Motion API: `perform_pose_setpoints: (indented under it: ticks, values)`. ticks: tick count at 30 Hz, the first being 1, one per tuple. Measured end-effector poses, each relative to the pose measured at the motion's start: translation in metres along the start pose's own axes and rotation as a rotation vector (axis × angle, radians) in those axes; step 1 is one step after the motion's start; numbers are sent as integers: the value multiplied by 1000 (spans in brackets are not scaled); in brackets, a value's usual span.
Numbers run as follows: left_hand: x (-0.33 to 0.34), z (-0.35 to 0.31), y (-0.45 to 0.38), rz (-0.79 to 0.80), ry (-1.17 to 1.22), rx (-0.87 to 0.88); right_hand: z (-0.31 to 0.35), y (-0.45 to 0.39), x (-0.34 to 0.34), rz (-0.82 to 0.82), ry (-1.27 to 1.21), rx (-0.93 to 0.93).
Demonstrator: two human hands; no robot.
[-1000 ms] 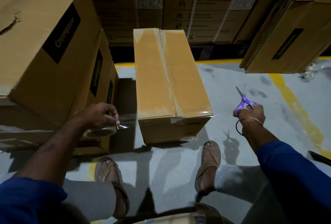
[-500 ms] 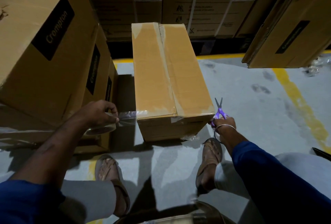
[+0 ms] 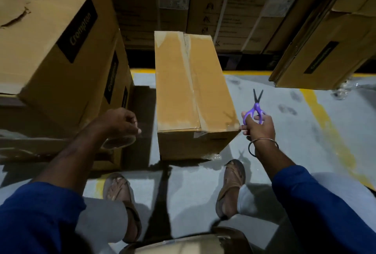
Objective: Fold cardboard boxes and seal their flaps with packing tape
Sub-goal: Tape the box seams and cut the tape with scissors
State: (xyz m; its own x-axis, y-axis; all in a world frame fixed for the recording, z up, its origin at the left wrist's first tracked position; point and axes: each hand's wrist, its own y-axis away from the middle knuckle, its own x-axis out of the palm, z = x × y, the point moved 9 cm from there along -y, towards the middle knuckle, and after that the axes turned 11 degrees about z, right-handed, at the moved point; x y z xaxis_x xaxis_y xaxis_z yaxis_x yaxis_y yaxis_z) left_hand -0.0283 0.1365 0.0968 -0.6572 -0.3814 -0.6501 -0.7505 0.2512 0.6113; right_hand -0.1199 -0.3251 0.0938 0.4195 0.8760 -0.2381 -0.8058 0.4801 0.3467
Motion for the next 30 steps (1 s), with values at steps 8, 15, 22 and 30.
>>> perform_pose_setpoints:
  ticks: [8,15,22,30]
  values:
    - [-2,-4,10,-29,-56,-47,-31,182,146,778,104,468]
    - [-1,-5,14,-9,-34,-82,-74,193,225,981,168,583]
    - [3,-4,14,9,-25,-102,-81,181,266,988,114,633]
    - [0,-9,12,5,-83,-130,-84,161,271,967,121,606]
